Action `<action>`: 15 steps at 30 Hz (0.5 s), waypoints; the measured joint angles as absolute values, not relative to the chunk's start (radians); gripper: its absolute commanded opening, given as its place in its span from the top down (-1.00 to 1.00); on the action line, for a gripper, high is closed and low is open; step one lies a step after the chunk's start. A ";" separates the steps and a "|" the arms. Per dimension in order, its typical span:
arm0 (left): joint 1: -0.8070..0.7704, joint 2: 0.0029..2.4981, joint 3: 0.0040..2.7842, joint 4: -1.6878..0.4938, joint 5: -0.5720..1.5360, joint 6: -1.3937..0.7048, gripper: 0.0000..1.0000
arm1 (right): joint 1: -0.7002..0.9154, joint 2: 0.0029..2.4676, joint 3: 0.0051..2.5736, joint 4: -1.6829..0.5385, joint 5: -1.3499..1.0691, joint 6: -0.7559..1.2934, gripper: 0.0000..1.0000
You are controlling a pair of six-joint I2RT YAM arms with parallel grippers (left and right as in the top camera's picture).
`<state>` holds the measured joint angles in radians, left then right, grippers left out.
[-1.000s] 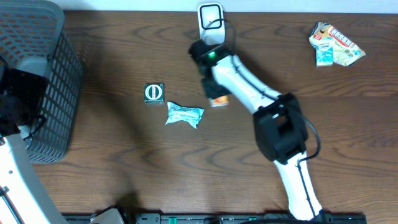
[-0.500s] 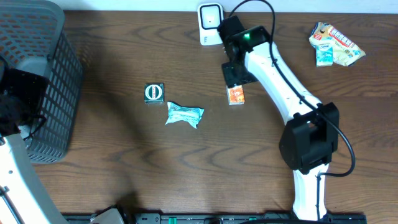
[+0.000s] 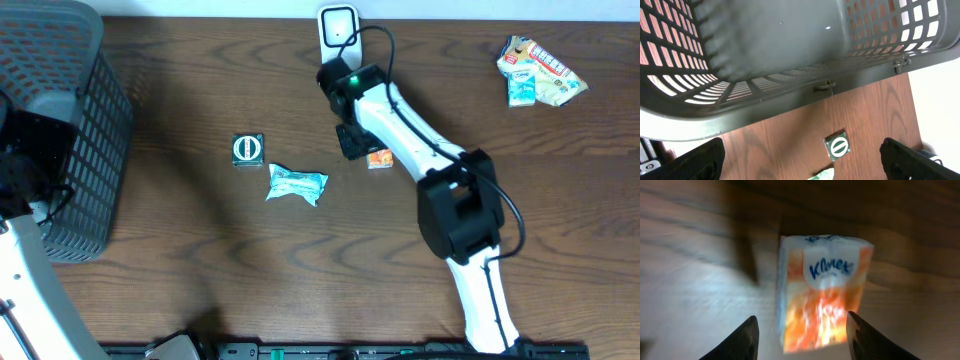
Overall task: Scan the item barcode
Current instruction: 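Drag the orange pack rightward and set it down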
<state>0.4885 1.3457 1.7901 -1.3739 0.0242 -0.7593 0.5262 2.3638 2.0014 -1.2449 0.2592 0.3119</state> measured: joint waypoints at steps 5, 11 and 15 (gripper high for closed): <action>0.488 1.346 1.790 -1.374 0.024 -0.760 -0.95 | 0.526 2.410 2.001 -1.246 0.294 0.328 0.24; 0.488 1.346 1.790 -1.374 0.024 -0.759 -0.96 | 0.517 2.411 2.003 -1.251 0.309 0.330 0.93; 0.488 1.346 1.790 -1.374 0.024 -0.759 -0.96 | 0.501 2.411 2.019 -1.271 0.265 0.301 0.98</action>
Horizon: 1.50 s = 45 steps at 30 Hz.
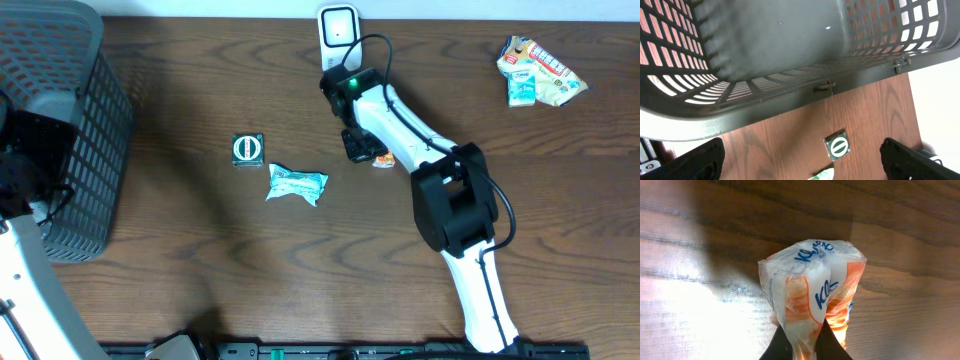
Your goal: Scan the item barcode
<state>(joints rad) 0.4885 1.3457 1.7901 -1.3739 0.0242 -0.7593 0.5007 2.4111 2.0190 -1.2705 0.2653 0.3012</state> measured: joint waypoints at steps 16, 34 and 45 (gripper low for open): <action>0.488 1.346 1.790 -1.374 0.024 -0.759 -0.96 | 0.208 2.370 2.079 -1.356 -0.673 -0.102 0.98; 0.488 1.346 1.790 -1.374 0.024 -0.760 -0.95 | 0.109 2.353 1.697 -1.163 -0.833 -0.114 0.42; 0.488 1.346 1.790 -1.374 0.024 -0.759 -0.96 | -0.027 2.336 1.937 -1.451 -0.558 -0.057 0.09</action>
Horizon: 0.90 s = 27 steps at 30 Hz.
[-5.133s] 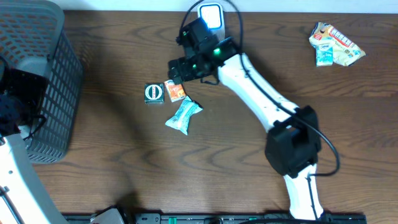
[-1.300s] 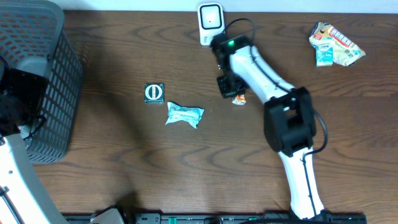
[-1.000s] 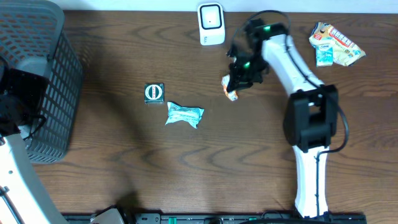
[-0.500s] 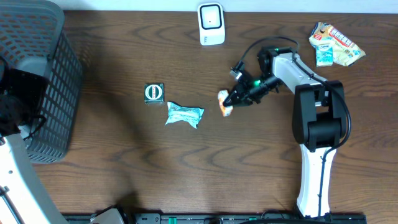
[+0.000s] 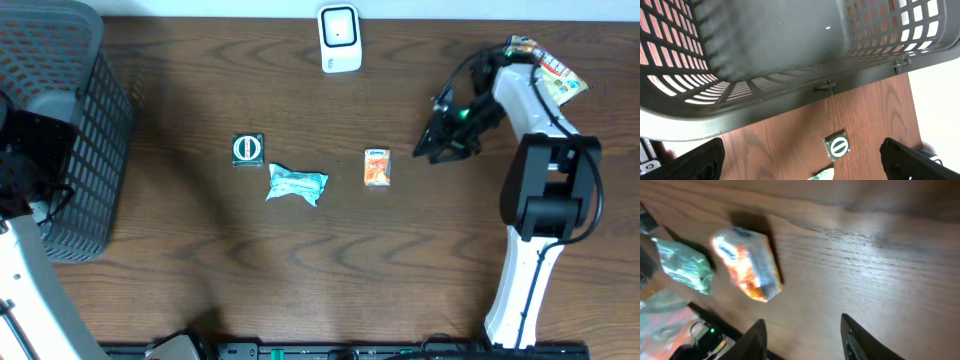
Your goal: Scan the item barcode
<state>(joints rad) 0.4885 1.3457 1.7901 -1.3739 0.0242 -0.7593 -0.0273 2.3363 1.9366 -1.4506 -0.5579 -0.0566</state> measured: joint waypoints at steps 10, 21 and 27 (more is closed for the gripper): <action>0.488 1.346 1.790 -1.374 0.024 -0.759 -0.96 | 0.134 2.292 1.937 -1.399 -0.523 -0.076 0.00; 0.488 1.346 1.790 -1.374 0.024 -0.759 -0.96 | 0.192 2.292 1.753 -1.178 -0.522 0.045 -0.01; 0.488 1.346 1.790 -1.374 0.024 -0.759 -0.95 | 0.212 2.273 1.678 -1.074 -0.543 0.088 0.92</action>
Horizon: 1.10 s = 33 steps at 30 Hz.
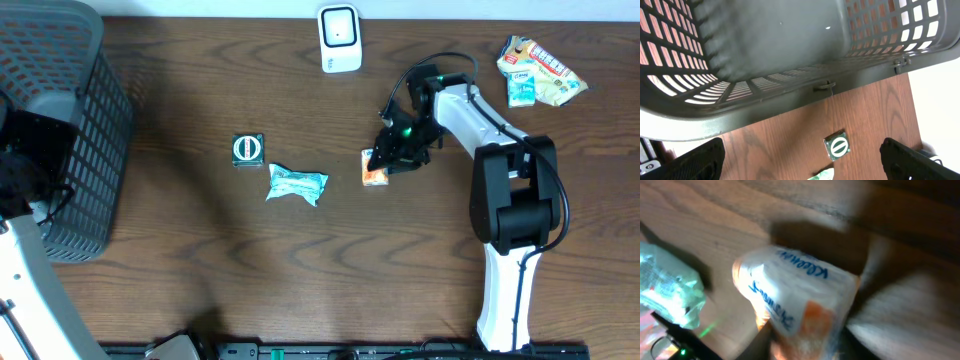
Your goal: Scan the item barcode
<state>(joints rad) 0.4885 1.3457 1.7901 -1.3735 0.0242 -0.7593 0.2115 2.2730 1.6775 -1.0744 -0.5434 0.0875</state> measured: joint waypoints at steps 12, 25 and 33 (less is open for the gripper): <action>0.488 1.346 1.790 -1.374 0.024 -0.759 -0.96 | 0.182 2.266 1.665 -1.137 -0.572 0.117 0.98; 0.488 1.346 1.790 -1.374 0.024 -0.759 -0.95 | 0.118 2.066 1.666 -1.230 -1.017 -0.256 0.98; 0.488 1.346 1.790 -1.374 0.024 -0.759 -0.95 | 0.114 2.065 1.666 -1.246 -1.072 -0.330 0.98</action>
<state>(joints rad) 0.4885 1.3457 1.7901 -1.3735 0.0242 -0.7593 0.1143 2.0651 1.6657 -1.2461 -1.0721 -0.3298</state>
